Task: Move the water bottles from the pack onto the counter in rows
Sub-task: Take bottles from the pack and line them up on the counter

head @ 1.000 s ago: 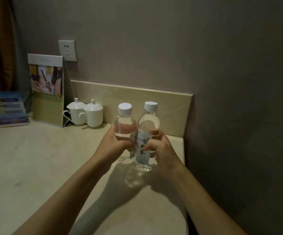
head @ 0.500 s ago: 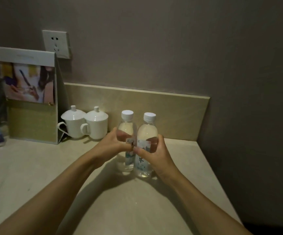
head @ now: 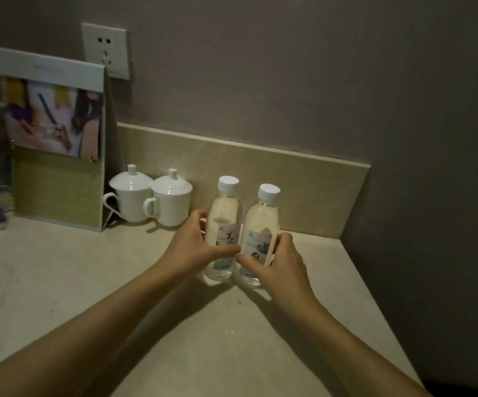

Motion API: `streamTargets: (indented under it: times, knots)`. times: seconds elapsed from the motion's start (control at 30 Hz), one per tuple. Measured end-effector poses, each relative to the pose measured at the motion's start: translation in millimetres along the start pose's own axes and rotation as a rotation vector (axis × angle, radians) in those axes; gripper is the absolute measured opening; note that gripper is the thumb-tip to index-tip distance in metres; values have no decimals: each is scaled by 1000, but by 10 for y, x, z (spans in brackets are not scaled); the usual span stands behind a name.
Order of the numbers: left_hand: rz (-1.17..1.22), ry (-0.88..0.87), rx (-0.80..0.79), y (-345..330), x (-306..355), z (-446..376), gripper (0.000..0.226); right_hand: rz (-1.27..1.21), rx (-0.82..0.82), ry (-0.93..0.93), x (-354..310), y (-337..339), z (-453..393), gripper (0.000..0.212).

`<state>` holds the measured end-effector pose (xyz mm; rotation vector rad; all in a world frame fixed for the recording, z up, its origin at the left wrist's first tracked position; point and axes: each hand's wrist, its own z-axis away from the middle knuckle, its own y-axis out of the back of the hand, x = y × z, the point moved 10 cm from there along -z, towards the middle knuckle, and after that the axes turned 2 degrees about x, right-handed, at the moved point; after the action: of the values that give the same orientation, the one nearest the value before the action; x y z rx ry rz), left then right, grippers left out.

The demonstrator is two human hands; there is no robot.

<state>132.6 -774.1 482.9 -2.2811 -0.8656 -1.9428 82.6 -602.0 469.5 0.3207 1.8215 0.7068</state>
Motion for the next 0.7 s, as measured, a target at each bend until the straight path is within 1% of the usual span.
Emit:
streamTargets:
  times: [0.07,0.17,0.27,0.4,0.53,0.63,0.7]
  knots:
    - [-50,-49,40,45,22,20,63,14,38,4,-14,10,53,58]
    - [-44,-66,35,77,22,4,57,-15,57,-1,-38,-26,-10,49]
    - [-5,-72,66,111,7,-18,59,-19,75,-7,-53,-74,-109,52]
    - [30,-91,119,114,-5,-3,56,-7,93,-28,-2,-100,-167,53]
    - [4,-141,157,108,0,-31,55,23,94,-29,6,-122,-222,53]
    - [33,-89,206,134,-120,-117,54,47,126,-24,-62,-161,-278,50]
    - [4,-78,249,167,-159,-183,54,48,146,-31,-115,-189,-315,51]
